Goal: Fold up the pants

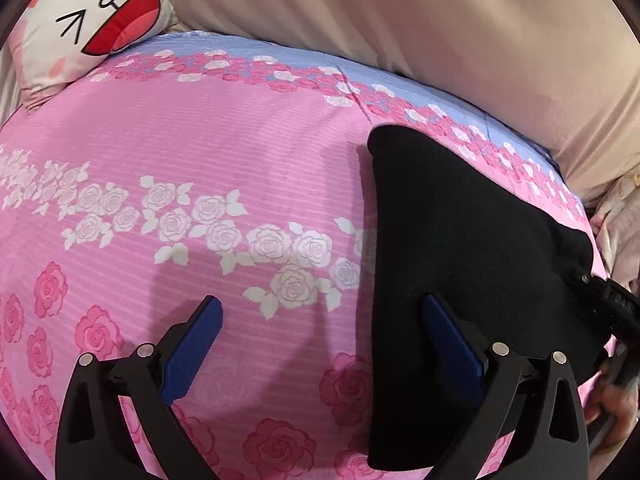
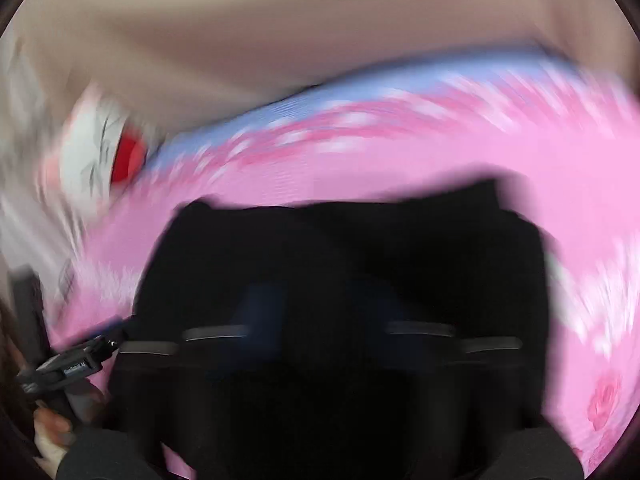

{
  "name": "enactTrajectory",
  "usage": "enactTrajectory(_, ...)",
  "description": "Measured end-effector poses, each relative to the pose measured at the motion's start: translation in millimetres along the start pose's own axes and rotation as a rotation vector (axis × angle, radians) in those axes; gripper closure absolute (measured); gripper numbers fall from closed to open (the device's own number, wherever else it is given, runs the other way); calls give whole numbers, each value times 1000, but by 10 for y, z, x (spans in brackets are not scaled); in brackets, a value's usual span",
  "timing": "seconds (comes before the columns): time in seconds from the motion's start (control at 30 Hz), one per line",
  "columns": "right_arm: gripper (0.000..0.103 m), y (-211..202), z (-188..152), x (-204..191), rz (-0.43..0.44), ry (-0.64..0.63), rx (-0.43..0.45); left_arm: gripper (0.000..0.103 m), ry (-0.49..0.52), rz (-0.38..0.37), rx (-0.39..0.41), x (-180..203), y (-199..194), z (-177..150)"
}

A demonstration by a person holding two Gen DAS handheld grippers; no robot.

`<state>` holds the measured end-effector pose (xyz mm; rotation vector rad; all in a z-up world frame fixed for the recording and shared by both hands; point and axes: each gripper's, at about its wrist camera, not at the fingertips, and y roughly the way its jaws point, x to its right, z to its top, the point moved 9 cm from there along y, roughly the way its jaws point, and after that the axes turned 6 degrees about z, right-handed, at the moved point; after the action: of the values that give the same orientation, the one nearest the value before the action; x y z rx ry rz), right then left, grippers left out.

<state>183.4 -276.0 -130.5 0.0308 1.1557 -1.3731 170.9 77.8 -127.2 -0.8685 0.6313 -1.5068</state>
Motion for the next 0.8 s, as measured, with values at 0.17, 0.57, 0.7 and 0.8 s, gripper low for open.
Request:
enactTrajectory(0.17,73,-486,-27,-403,-4,-132,63,8,13,38,100,136,-351,365)
enactTrajectory(0.57,78,-485,-78,-238,-140,-248,59,5,-4,133,-23,381,700,967)
enactTrajectory(0.7,40,-395,-271,-123,-279,-402,-17,5,17,172,9,334,609,1036)
enactTrajectory(0.8,39,-601,-369,204,-184,-248,-5,8,58,236,102,259,186,1065)
